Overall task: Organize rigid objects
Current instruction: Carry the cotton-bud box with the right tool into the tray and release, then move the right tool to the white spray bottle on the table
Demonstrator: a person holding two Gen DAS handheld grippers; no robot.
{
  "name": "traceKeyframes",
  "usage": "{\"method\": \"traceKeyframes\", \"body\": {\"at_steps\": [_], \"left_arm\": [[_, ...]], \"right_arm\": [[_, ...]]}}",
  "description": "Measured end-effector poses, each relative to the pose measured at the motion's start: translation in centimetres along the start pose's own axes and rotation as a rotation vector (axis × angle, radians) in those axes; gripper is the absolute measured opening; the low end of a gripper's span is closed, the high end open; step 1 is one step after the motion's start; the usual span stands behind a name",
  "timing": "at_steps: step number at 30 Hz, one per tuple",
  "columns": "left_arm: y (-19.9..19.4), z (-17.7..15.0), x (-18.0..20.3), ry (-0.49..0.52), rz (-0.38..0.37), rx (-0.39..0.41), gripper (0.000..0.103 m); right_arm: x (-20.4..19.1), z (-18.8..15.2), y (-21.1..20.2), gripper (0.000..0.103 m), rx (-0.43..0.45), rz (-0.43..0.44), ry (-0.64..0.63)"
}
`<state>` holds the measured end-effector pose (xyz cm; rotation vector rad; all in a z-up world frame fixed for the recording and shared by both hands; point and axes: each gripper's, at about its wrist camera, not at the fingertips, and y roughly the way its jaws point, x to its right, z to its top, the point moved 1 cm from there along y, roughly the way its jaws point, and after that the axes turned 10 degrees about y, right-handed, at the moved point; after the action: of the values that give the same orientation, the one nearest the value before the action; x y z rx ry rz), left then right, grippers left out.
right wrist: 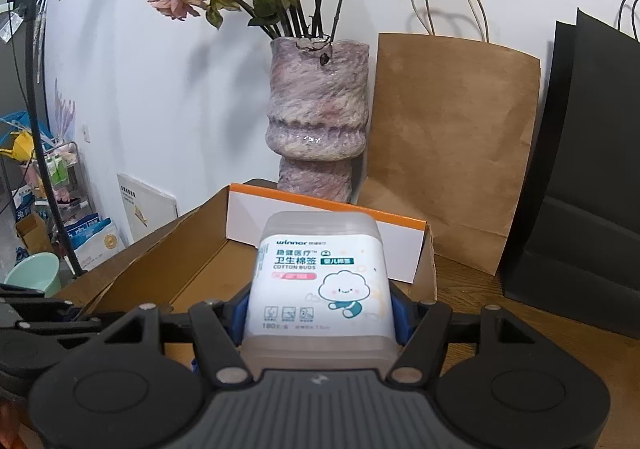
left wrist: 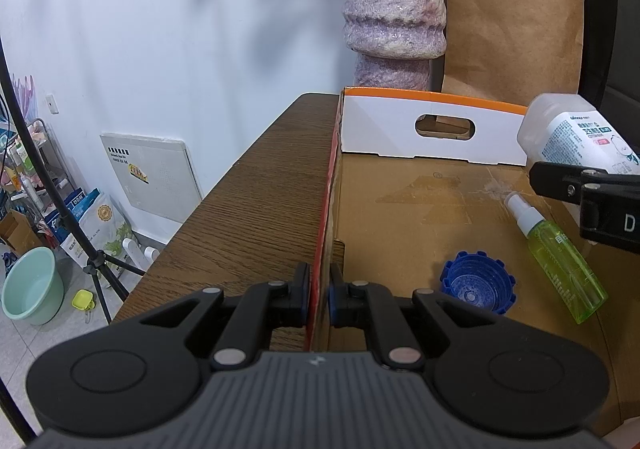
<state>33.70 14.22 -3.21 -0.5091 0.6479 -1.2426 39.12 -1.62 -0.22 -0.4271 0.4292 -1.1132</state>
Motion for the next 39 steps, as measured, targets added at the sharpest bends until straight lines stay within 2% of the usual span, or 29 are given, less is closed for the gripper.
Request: {"method": "traceKeyframes", "body": {"at_steps": [2, 4, 5, 6, 10, 26, 39], "left_arm": [[0.0, 0.0, 0.0, 0.0, 0.0, 0.0, 0.01], [-0.1, -0.1, 0.0, -0.001, 0.0, 0.0, 0.01], [-0.1, 0.0, 0.0, -0.001, 0.001, 0.0, 0.01], [0.0, 0.0, 0.0, -0.001, 0.001, 0.001, 0.01], [-0.1, -0.1, 0.0, -0.002, 0.0, 0.0, 0.01], [-0.1, -0.1, 0.0, -0.002, 0.001, 0.001, 0.01], [-0.1, -0.1, 0.0, -0.002, 0.001, 0.001, 0.01]], "right_arm": [[0.1, 0.1, 0.1, 0.064, -0.004, 0.0, 0.006], [0.3, 0.2, 0.2, 0.072, -0.003, -0.001, 0.022], [0.4, 0.2, 0.1, 0.09, 0.003, -0.008, 0.035], [0.6, 0.2, 0.0, 0.1, 0.009, -0.016, 0.04], [1.0, 0.3, 0.1, 0.101, 0.009, -0.046, 0.049], [1.5, 0.3, -0.5, 0.103, 0.037, -0.069, 0.061], [6.5, 1.4, -4.4, 0.103, 0.133, -0.147, 0.161]]}}
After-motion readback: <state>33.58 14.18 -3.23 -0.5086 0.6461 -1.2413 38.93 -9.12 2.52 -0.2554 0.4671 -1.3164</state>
